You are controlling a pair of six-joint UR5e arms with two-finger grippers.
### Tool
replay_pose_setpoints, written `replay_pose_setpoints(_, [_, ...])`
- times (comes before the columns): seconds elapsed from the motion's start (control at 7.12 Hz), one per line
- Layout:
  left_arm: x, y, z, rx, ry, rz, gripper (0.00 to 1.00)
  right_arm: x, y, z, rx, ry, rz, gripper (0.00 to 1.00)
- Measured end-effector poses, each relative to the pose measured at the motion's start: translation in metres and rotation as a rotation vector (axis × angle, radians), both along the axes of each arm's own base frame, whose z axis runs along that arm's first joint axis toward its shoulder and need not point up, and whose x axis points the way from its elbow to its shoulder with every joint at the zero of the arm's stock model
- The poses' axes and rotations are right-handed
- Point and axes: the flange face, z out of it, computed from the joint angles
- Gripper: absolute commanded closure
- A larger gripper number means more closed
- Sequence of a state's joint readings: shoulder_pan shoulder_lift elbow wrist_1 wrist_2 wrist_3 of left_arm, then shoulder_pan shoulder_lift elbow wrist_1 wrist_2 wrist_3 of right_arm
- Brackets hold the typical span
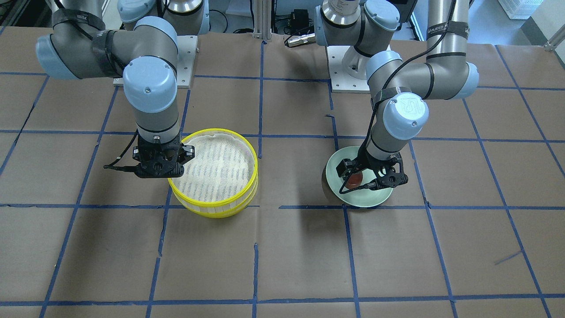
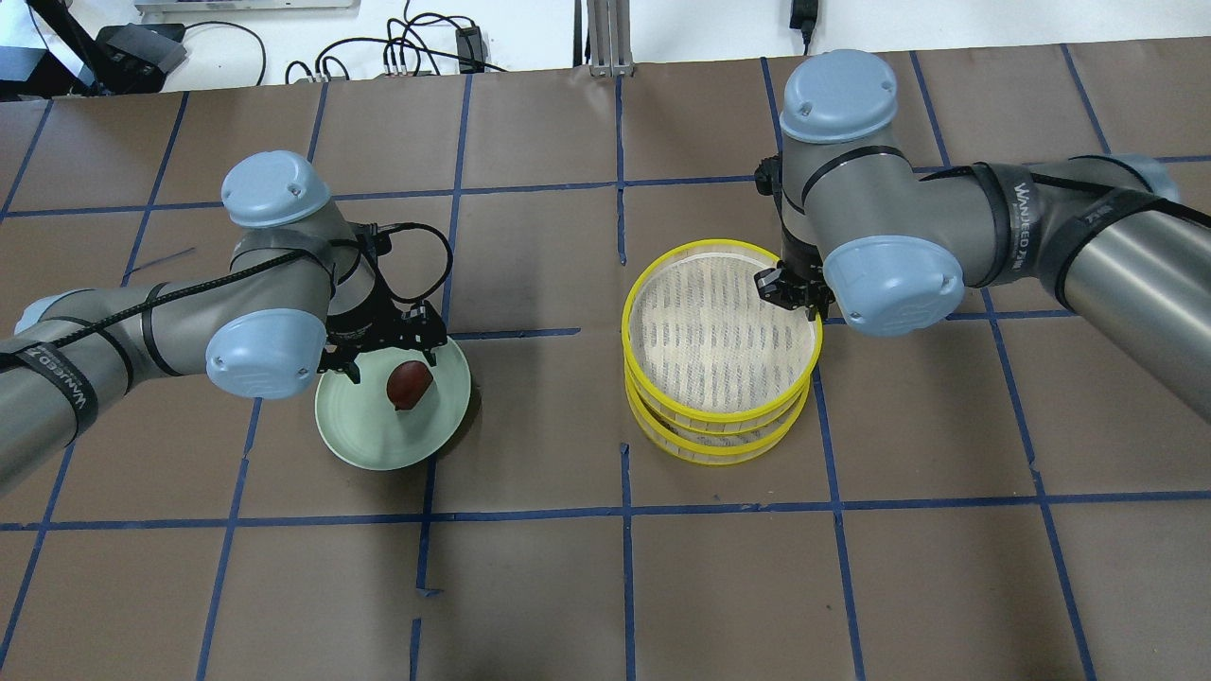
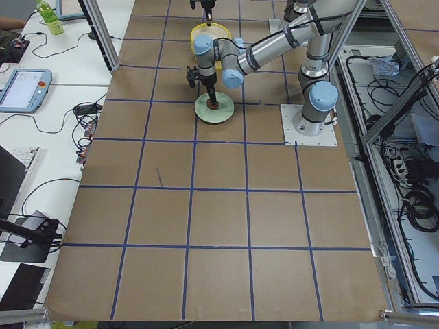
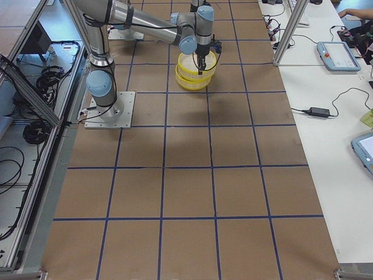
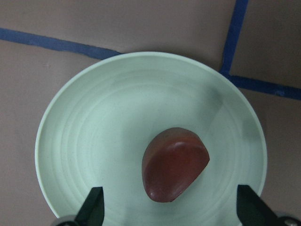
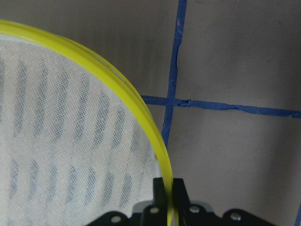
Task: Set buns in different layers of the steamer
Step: 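Grasp the brown bun on the green plate with the left gripper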
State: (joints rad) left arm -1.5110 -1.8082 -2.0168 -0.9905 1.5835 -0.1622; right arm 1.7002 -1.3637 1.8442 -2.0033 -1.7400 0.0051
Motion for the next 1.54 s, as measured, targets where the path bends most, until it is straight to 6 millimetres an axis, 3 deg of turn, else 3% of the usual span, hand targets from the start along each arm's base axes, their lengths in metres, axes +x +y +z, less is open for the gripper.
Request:
replay_pose_setpoints(0.42, [0.000, -0.002, -0.012, 0.004, 0.002, -0.001, 0.11, -0.001, 0.002, -0.004, 0.017, 0.011, 0.002, 0.96])
replay_pose_setpoints(0.56, [-0.001, -0.004, -0.016, 0.004, 0.004, 0.001, 0.24, -0.001, 0.003, -0.004, 0.022, 0.015, 0.003, 0.96])
replay_pose_setpoints(0.84, [-0.001, -0.007, -0.021, -0.009, 0.008, 0.003, 0.79, 0.003, 0.006, -0.004, 0.022, 0.018, 0.010, 0.96])
replay_pose_setpoints(0.98, [-0.002, -0.007, -0.021, -0.011, 0.008, 0.001, 0.98, 0.006, 0.007, -0.004, 0.021, 0.019, 0.017, 0.96])
replay_pose_setpoints(1.26, [-0.004, -0.007, -0.016, -0.021, 0.002, -0.003, 1.00, 0.009, 0.008, -0.005, 0.022, 0.020, 0.022, 0.96])
replay_pose_setpoints(1.54, [-0.017, -0.004, 0.018, -0.090, -0.015, 0.023, 1.00, 0.007, 0.010, -0.007, 0.030, 0.026, 0.026, 0.95])
